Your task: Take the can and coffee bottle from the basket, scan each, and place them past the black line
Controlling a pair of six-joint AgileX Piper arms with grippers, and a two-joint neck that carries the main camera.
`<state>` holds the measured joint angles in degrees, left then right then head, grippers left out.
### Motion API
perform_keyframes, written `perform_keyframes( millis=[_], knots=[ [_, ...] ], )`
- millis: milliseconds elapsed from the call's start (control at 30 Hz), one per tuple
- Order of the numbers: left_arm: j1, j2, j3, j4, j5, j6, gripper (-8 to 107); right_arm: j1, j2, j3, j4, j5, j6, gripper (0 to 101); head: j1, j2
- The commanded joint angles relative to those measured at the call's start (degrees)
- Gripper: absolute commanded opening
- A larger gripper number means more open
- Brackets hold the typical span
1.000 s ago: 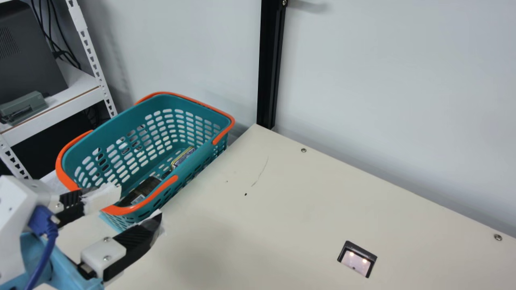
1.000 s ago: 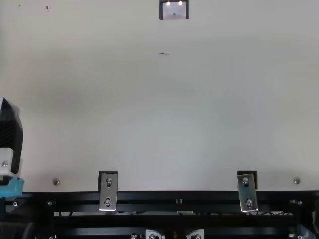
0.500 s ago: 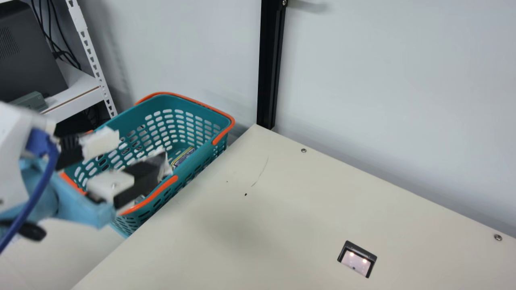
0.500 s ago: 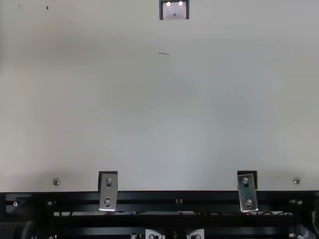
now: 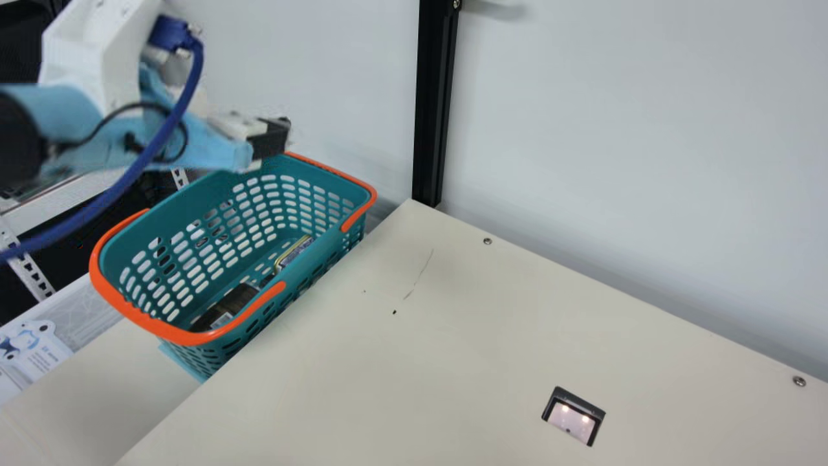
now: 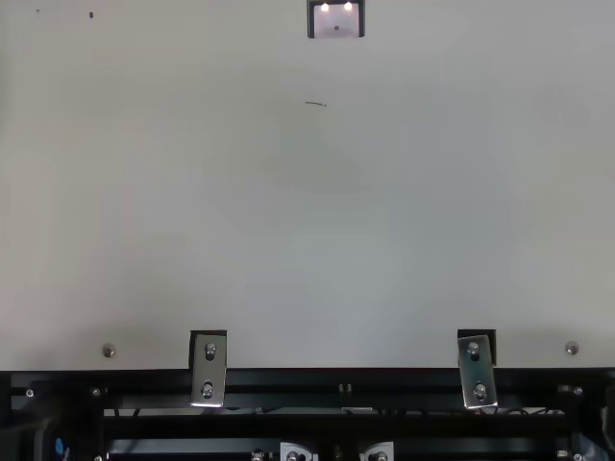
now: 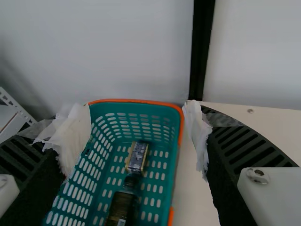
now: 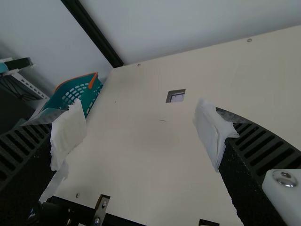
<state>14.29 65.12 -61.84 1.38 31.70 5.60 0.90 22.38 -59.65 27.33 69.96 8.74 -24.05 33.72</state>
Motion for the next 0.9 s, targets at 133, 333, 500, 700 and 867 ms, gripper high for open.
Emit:
perform_keyframes(
  millis=[133,333,500,700,867],
  knots=[
    [7.3,17.0,-13.5,-5.4,6.6,13.8,90,0.0,0.0,0.0,0.0,0.0,0.0,101,-0.7,0.4],
    [9.3,26.0,-18.8,-4.4,11.9,16.7,90,0.0,0.0,0.0,0.0,0.0,0.0,101,-0.7,0.4],
    [9.4,32.3,-19.8,-3.4,14.0,17.7,90,0.0,0.0,0.0,0.0,0.0,0.0,101,-0.7,0.4],
    [10.3,39.4,-19.2,-3.2,13.6,19.8,90,0.0,0.0,0.0,0.0,0.0,0.0,101,-0.7,0.4],
    [11.2,46.1,-20.0,-3.3,12.1,21.6,90,0.0,0.0,0.0,0.0,0.0,0.0,101,-0.7,0.4]
  ],
)
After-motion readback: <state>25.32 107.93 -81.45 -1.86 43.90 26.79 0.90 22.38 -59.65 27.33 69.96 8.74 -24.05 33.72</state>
